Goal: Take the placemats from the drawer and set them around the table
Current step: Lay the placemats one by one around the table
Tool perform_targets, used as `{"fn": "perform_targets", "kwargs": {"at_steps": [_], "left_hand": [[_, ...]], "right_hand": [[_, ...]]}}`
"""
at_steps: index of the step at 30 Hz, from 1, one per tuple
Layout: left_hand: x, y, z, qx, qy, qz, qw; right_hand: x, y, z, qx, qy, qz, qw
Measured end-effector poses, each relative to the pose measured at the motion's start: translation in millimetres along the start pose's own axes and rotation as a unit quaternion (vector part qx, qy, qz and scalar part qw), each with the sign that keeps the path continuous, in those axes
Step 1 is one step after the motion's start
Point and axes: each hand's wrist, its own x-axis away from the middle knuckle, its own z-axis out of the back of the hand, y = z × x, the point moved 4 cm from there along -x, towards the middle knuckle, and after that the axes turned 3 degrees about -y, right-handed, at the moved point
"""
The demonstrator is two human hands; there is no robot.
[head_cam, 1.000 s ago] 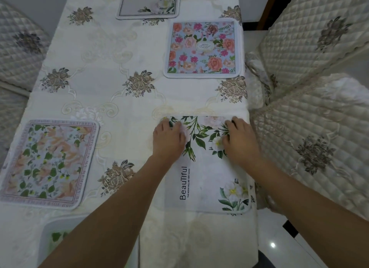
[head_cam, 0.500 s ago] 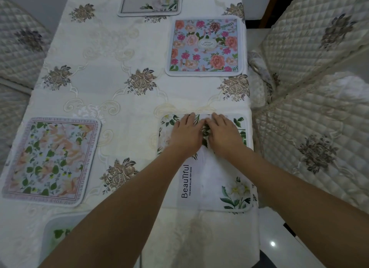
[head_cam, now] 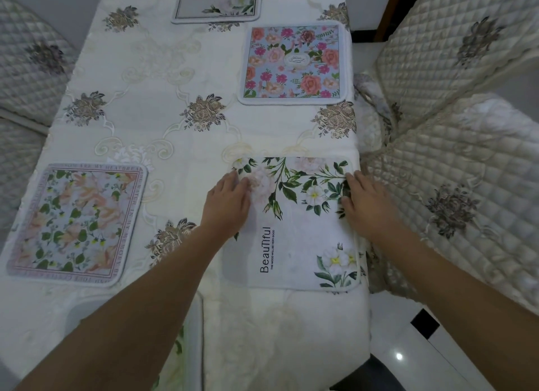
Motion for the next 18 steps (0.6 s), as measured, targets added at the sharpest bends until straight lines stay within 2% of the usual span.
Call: {"fn": "perform_targets", "kwargs": {"at_steps": [9, 18], "left_hand": [[62, 14, -17, 0.002, -0.008, 0.011, 1.0], [160, 34, -48, 0.011, -0.015, 0.075, 0.997]], "right_hand": [[68, -4, -34, -0.007, -0.009, 0.004, 1.0], [158, 6, -70, -0.019, -0.009, 0.025, 0.999]]}}
